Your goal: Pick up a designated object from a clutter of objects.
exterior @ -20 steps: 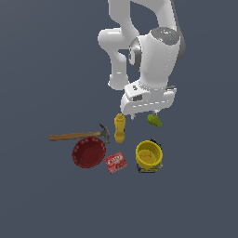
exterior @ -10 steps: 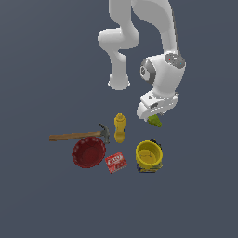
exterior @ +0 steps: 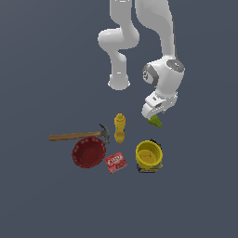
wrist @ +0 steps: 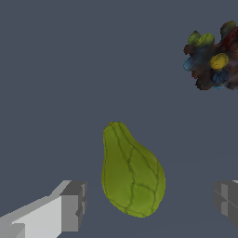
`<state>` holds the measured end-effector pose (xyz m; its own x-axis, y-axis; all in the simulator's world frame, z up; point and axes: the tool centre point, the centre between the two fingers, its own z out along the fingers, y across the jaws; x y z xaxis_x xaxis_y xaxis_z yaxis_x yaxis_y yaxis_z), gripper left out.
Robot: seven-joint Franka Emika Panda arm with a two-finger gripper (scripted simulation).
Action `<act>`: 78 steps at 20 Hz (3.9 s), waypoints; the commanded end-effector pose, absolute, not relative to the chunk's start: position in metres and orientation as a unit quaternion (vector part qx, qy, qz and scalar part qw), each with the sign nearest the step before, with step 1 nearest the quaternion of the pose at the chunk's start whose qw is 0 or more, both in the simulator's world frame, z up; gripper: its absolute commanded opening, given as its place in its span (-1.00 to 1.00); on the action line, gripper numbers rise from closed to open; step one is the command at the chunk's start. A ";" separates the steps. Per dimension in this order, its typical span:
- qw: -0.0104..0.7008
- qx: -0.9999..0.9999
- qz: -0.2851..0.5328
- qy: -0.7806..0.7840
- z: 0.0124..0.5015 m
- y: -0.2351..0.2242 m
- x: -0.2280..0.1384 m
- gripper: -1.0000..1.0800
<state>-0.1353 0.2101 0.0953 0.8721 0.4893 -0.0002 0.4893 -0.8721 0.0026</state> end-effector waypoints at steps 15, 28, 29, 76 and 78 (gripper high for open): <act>0.000 0.966 0.000 0.258 0.063 0.213 -0.142 0.92; 0.000 0.966 0.000 0.259 0.041 0.213 -0.141 -1.00; 0.000 0.966 0.000 0.259 0.041 0.213 -0.141 -1.00; -0.002 0.966 0.000 0.259 0.304 0.083 -0.035 -1.00; -0.002 0.966 0.000 0.259 0.323 0.074 -0.027 -1.00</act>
<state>-0.0330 0.0810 0.3076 0.8658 0.5004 -0.0001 0.5004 -0.8658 -0.0048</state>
